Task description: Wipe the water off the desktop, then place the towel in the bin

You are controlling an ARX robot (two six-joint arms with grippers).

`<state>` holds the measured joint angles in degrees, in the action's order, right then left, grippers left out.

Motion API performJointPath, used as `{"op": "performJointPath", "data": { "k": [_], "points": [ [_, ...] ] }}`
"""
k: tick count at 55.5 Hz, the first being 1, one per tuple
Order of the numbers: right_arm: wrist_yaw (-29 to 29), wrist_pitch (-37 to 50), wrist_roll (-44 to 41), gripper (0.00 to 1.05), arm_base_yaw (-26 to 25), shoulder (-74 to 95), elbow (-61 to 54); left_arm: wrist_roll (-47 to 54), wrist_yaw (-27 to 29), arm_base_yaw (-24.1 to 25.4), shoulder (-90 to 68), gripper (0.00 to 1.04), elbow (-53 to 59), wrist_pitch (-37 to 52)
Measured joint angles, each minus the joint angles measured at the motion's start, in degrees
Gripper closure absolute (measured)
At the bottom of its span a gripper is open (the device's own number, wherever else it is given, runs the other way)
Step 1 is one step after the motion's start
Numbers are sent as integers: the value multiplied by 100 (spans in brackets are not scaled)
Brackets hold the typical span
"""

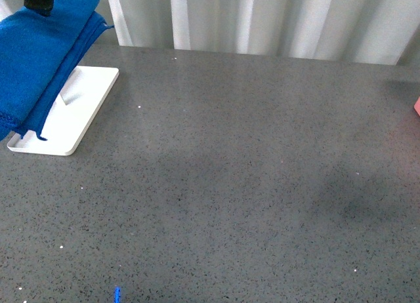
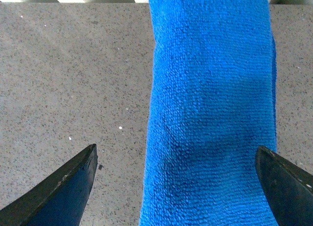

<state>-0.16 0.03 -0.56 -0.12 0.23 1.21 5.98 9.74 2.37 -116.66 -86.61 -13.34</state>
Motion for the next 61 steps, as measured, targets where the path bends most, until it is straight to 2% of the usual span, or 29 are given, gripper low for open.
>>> {"op": "performJointPath", "data": {
  "k": [15,31,34,38,40,42,61],
  "points": [
    [0,0,0,7,0,0,0,-179,-264,-94,-11,7,243,-11],
    [0,0,0,7,0,0,0,26,-15,-149,-13,8,516,306],
    [0,0,0,7,0,0,0,39,20,-164,-24,20,560,365],
    [0,0,0,7,0,0,0,50,24,-170,-33,29,564,380],
    [0,0,0,7,0,0,0,50,22,-175,-33,37,568,415],
    [0,0,0,7,0,0,0,50,26,-175,-33,40,568,422],
    [0,0,0,7,0,0,0,133,9,-170,37,92,575,452]
  ]
}}
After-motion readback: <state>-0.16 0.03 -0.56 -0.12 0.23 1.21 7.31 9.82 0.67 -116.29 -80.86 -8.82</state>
